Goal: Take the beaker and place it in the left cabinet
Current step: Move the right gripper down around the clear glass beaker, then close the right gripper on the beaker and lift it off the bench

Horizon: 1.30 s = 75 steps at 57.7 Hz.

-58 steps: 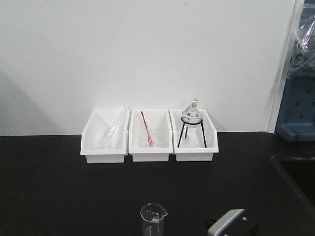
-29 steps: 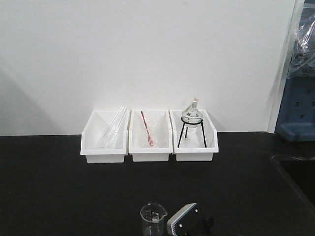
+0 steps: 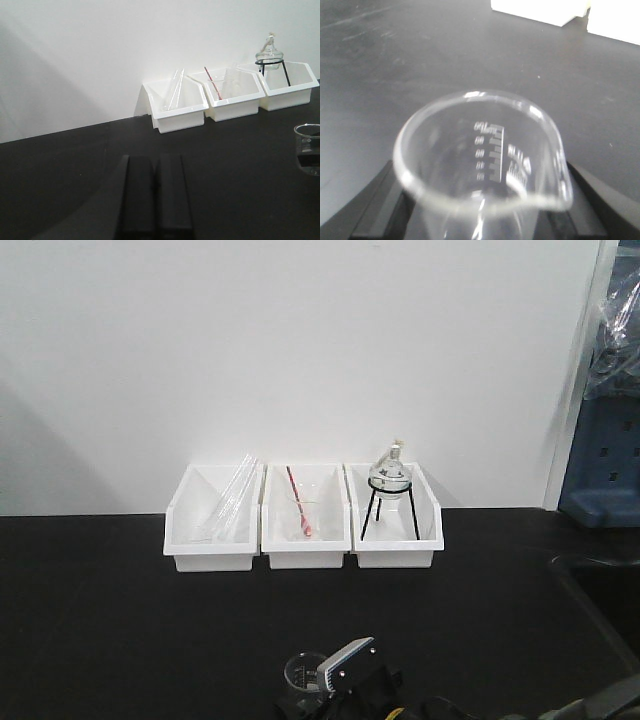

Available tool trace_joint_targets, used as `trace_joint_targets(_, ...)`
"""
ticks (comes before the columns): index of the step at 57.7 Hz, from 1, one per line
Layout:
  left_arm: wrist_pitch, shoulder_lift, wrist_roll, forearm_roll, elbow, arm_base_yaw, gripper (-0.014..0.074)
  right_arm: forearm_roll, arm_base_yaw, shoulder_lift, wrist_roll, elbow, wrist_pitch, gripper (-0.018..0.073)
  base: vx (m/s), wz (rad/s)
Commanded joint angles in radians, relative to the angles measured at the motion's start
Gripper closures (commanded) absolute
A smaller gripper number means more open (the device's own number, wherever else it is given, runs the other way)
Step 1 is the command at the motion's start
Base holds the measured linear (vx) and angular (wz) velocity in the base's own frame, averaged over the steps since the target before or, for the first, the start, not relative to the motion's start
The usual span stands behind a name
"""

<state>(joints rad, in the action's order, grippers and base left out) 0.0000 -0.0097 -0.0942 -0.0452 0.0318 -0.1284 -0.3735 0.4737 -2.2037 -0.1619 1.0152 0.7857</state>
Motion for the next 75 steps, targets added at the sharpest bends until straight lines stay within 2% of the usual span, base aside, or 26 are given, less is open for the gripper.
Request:
trace_joint_targets(1,-0.075,-0.019,0.003,0.003,0.016,-0.001,0.0595,0.002,-0.003,0.043,-0.016,0.05,0.071,-0.0006,0.0,0.0)
trace_joint_targets(12,-0.075,-0.019,0.003,0.003,0.016,-0.001,0.0595,0.002,-0.003,0.042,-0.016,0.073,0.061,0.0006,0.0,0.0)
trace_joint_targets(21,-0.075,-0.019,0.003,0.003,0.016,-0.001,0.0595,0.0,-0.003,0.042,-0.036,0.073,0.034,0.0076,0.0,0.0)
trace_joint_targets(31,-0.075,-0.019,0.003,0.003,0.016,-0.001,0.0595,-0.007,-0.003,0.064,-0.118,0.073,-0.009,0.0251,0.0,0.0)
trace_joint_targets(37,-0.075,-0.019,0.003,0.003,0.016,-0.001,0.0595,-0.046,-0.003,0.116,-0.123,0.073,-0.056,0.0381,0.0,0.0)
trace_joint_targets(45,-0.075,-0.019,0.003,0.003,0.016,-0.001,0.0595,-0.094,-0.003,0.2,-0.126,0.073,-0.122,0.0468,0.0,0.0)
trace_joint_targets(55,-0.075,-0.019,0.003,0.003,0.016,-0.001,0.0595,-0.132,-0.003,0.329,-0.172,0.073,-0.229,0.0512,0.0,0.0)
trace_joint_targets(62,-0.075,-0.019,0.003,0.003,0.016,-0.001,0.0595,-0.132,-0.003,0.426,-0.284,0.073,-0.288,0.052,0.0,0.0)
trace_joint_targets(63,-0.075,-0.019,0.003,0.003,0.016,-0.001,0.0595,-0.136,0.0,0.521,-0.333,0.073,-0.355,0.0519,0.0,0.0)
trace_joint_targets(75,-0.075,-0.019,0.003,0.003,0.016,-0.001,0.0595,-0.162,0.074,0.612,-0.332,0.141,-0.532,0.0519,0.0,0.0)
